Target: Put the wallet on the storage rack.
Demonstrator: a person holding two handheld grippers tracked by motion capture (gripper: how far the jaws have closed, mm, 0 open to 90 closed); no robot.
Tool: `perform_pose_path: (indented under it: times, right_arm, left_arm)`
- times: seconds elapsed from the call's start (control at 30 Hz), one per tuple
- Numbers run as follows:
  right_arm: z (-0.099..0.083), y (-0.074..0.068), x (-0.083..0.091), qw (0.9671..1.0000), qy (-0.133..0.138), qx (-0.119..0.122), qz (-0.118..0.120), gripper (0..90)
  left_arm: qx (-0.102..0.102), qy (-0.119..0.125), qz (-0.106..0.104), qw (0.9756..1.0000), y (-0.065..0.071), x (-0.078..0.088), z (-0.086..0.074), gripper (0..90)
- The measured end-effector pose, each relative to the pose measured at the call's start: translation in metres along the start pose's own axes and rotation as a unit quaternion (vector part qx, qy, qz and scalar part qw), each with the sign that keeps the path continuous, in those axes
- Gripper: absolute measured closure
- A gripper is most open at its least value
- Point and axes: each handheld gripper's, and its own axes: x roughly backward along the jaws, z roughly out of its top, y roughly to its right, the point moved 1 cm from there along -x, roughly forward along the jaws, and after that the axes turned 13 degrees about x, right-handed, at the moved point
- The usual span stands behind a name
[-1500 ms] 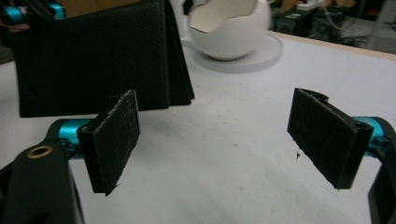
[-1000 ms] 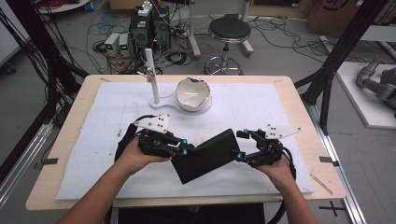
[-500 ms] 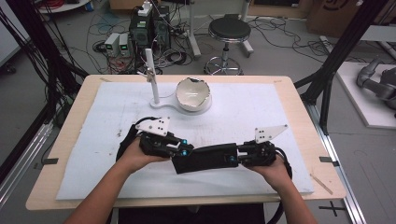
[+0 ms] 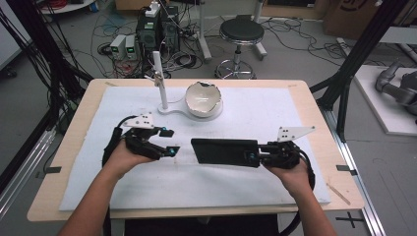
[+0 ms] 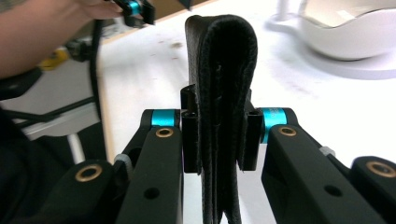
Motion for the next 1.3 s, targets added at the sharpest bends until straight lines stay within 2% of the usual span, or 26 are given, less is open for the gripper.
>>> perform_pose_path:
  times: [0.03, 0.07, 0.1, 0.13, 0.2, 0.23, 0.33, 0.43, 0.47, 0.53, 0.57, 0.63, 0.67, 0.7, 0.77, 0.83, 0.87, 0.93, 1.1, 1.13, 1.17, 1.2, 1.23, 1.3]
  right_arm:
    - [0.003, 0.001, 0.004, 0.9999, -0.004, 0.0, -0.014, 76.7]
    - [0.003, 0.001, 0.004, 0.9999, -0.004, 0.0, -0.014, 76.7]
    - [0.007, 0.002, 0.011, 0.9994, -0.007, 0.001, -0.032, 76.7]
    - [0.01, 0.003, 0.014, 0.9992, -0.006, 0.001, -0.04, 76.6]
    - [0.015, 0.005, 0.021, 0.9985, 0.002, -0.005, -0.055, 76.5]
    - [0.019, 0.006, 0.024, 0.9981, 0.005, -0.008, -0.06, 76.5]
    - [0.033, 0.01, 0.03, 0.9966, 0.008, 0.002, -0.082, 76.5]
    - [0.054, 0.014, 0.033, 0.9948, -0.003, 0.022, -0.099, 76.5]
    - [0.054, 0.014, 0.033, 0.9948, -0.003, 0.022, -0.099, 76.5]
    - [0.071, 0.018, 0.035, 0.993, -0.012, 0.036, -0.112, 76.5]
    - [0.085, 0.022, 0.035, 0.9913, -0.021, 0.045, -0.122, 76.5]
    - [0.099, 0.027, 0.033, 0.9899, -0.032, 0.052, -0.128, 76.5]
    - [0.099, 0.027, 0.033, 0.9899, -0.032, 0.052, -0.128, 76.5]
    - [0.113, 0.034, 0.029, 0.9884, -0.048, 0.055, -0.133, 76.5]
    - [0.118, 0.037, 0.027, 0.9877, -0.051, 0.058, -0.136, 76.5]
    - [0.134, 0.047, 0.019, 0.9861, -0.072, 0.06, -0.137, 76.5]
    - [0.134, 0.047, 0.019, 0.9861, -0.072, 0.06, -0.137, 76.5]
    - [0.147, 0.057, 0.009, 0.9849, -0.09, 0.061, -0.134, 76.5]
    - [0.161, 0.075, -0.012, 0.9813, -0.123, 0.062, -0.135, 76.5]
    - [0.161, 0.075, -0.012, 0.9813, -0.123, 0.062, -0.135, 76.5]
    - [0.166, 0.082, -0.02, 0.9787, -0.141, 0.06, -0.137, 76.5]
    - [0.166, 0.082, -0.02, 0.9787, -0.141, 0.06, -0.137, 76.5]
    - [0.17, 0.088, -0.027, 0.9766, -0.153, 0.059, -0.139, 76.5]
    - [0.171, 0.091, -0.03, 0.9761, -0.157, 0.058, -0.139, 76.5]
  left_arm:
    - [0.006, 0.003, 0.009, 0.9999, -0.004, 0.006, -0.001, 29.7]
    - [0.006, 0.003, 0.009, 0.9999, -0.004, 0.006, -0.001, 28.8]
    - [0.015, 0.013, 0.026, 0.9995, -0.012, 0.016, -0.004, 28.3]
    - [0.019, 0.016, 0.034, 0.9991, -0.016, 0.022, -0.006, 28.2]
    - [0.051, 0.022, 0.044, 0.9975, -0.023, 0.029, -0.009, 26.7]
    - [0.059, 0.023, 0.048, 0.9968, -0.026, 0.032, -0.011, 25.3]
    - [0.057, 0.021, 0.063, 0.9962, -0.033, 0.036, -0.016, 25.2]
    - [0.048, 0.011, 0.079, 0.9956, -0.037, 0.036, -0.02, 24.7]
    - [0.048, 0.011, 0.079, 0.9956, -0.037, 0.036, -0.02, 24.6]
    - [0.05, 0.007, 0.081, 0.9955, -0.039, 0.035, -0.021, 24.2]
    - [0.048, 0.011, 0.084, 0.9953, -0.039, 0.035, -0.021, 24.0]
    - [0.047, 0.015, 0.081, 0.9955, -0.039, 0.036, -0.021, 23.8]
    - [0.047, 0.015, 0.081, 0.9955, -0.039, 0.036, -0.021, 23.8]
    - [0.046, 0.019, 0.08, 0.9955, -0.038, 0.036, -0.021, 23.8]
    - [0.045, 0.02, 0.082, 0.9955, -0.038, 0.036, -0.02, 23.8]
    - [0.047, 0.027, 0.079, 0.9954, -0.038, 0.038, -0.02, 23.8]
    - [0.047, 0.027, 0.079, 0.9954, -0.038, 0.038, -0.02, 23.8]
    - [0.043, 0.041, 0.064, 0.9962, -0.037, 0.04, -0.019, 23.8]
    - [0.038, 0.05, 0.069, 0.9956, -0.036, 0.043, -0.019, 23.7]
    - [0.038, 0.05, 0.069, 0.9956, -0.036, 0.043, -0.019, 23.6]
    - [0.04, 0.052, 0.073, 0.9952, -0.037, 0.044, -0.019, 23.5]
    - [0.04, 0.052, 0.073, 0.9952, -0.037, 0.044, -0.019, 23.5]
    - [0.041, 0.053, 0.078, 0.9947, -0.038, 0.046, -0.02, 23.5]
    - [0.044, 0.054, 0.079, 0.9945, -0.039, 0.046, -0.02, 23.5]
